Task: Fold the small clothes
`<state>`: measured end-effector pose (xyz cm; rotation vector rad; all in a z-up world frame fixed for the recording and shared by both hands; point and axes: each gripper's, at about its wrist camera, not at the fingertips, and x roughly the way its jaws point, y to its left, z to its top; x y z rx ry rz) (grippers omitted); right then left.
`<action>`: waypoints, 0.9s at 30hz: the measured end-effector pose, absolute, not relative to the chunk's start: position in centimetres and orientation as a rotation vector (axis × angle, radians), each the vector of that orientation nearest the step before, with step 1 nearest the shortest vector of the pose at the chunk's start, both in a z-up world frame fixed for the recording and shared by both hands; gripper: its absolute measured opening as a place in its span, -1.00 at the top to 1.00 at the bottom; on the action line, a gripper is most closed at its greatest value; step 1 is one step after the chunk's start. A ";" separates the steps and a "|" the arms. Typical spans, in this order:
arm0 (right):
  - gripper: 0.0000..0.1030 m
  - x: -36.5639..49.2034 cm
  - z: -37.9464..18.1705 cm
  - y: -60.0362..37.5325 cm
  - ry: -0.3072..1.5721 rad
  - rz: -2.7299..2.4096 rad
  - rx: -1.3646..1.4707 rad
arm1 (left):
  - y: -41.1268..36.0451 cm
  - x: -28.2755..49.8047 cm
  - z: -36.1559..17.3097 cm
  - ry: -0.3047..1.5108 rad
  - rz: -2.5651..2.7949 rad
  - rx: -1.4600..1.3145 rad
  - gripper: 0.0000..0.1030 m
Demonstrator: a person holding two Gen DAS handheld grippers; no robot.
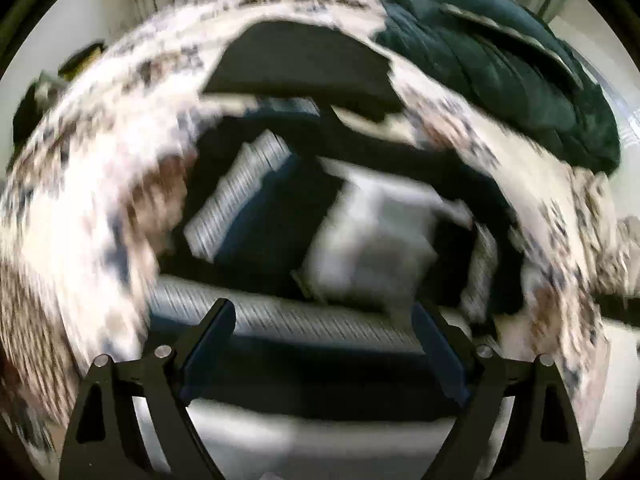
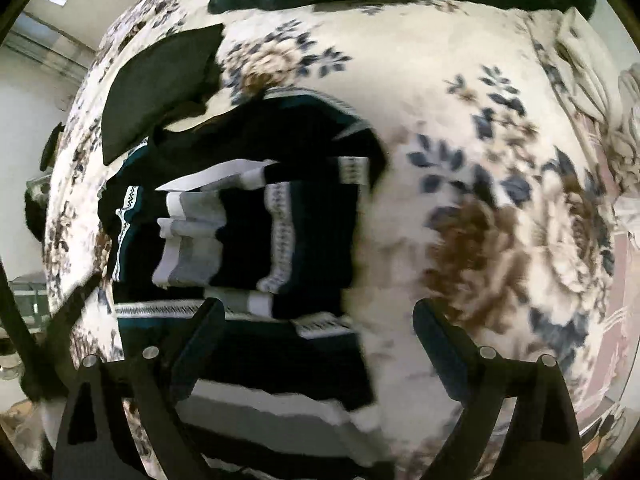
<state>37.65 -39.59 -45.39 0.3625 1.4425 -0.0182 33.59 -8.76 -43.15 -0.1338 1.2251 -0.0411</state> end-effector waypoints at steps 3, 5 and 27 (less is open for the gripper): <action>-0.87 36.8 -45.9 -43.0 1.465 0.032 0.351 | -14.2 27.1 -44.8 1.330 -0.032 -0.171 -0.75; -0.87 36.4 -46.5 -45.7 1.497 0.089 0.343 | -18.0 23.4 -46.3 1.394 -0.033 -0.187 -0.75; -0.87 50.4 -62.2 -46.3 1.636 0.494 0.729 | -30.3 15.5 -55.3 1.398 0.042 -0.095 0.80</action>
